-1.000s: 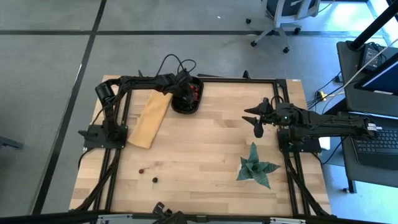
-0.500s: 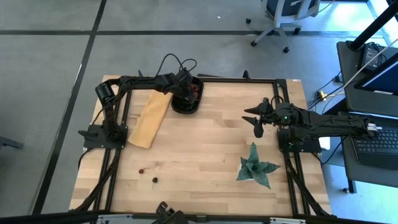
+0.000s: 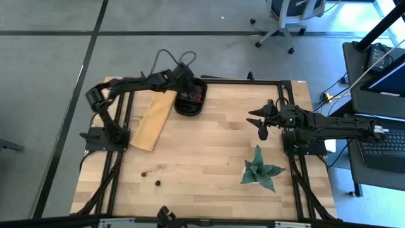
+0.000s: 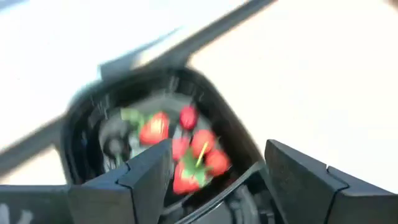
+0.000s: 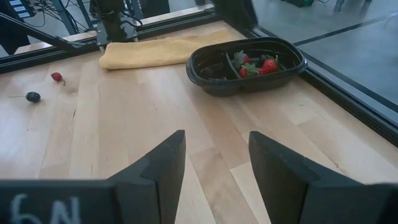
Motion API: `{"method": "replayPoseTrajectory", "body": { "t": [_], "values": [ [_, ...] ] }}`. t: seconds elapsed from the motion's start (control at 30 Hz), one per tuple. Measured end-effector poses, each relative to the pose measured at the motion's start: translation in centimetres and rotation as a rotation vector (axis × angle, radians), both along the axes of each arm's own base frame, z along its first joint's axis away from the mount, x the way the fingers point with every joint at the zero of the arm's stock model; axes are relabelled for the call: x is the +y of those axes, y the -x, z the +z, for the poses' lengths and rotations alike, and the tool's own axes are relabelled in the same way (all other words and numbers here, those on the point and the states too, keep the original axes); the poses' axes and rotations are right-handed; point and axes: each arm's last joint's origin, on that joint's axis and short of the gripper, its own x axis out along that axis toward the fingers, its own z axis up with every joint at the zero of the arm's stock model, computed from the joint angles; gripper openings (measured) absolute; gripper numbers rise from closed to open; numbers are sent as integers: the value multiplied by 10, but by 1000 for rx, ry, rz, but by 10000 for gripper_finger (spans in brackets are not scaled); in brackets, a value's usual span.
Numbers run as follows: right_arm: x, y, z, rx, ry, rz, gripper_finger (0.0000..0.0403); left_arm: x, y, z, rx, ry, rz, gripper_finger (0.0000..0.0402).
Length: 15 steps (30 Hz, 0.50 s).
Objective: Pick and placing Produce into tupperware
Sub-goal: Put the black cherry into the black bin
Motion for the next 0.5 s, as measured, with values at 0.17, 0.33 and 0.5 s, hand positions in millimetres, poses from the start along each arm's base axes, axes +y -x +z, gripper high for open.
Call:
{"method": "replayPoseTrajectory", "body": {
  "t": [0.17, 0.33, 0.5],
  "values": [
    [0, 0, 0, 1, 1, 1, 179, -32, 22, 74, -119, -201, -140, 250],
    [0, 0, 0, 2, 3, 2, 179, -88, 54, 133, -237, -311, -282, 250],
    [0, 0, 0, 5, 14, 6, 179, -141, 94, 158, -307, -189, -432, 250]
  ]
}}
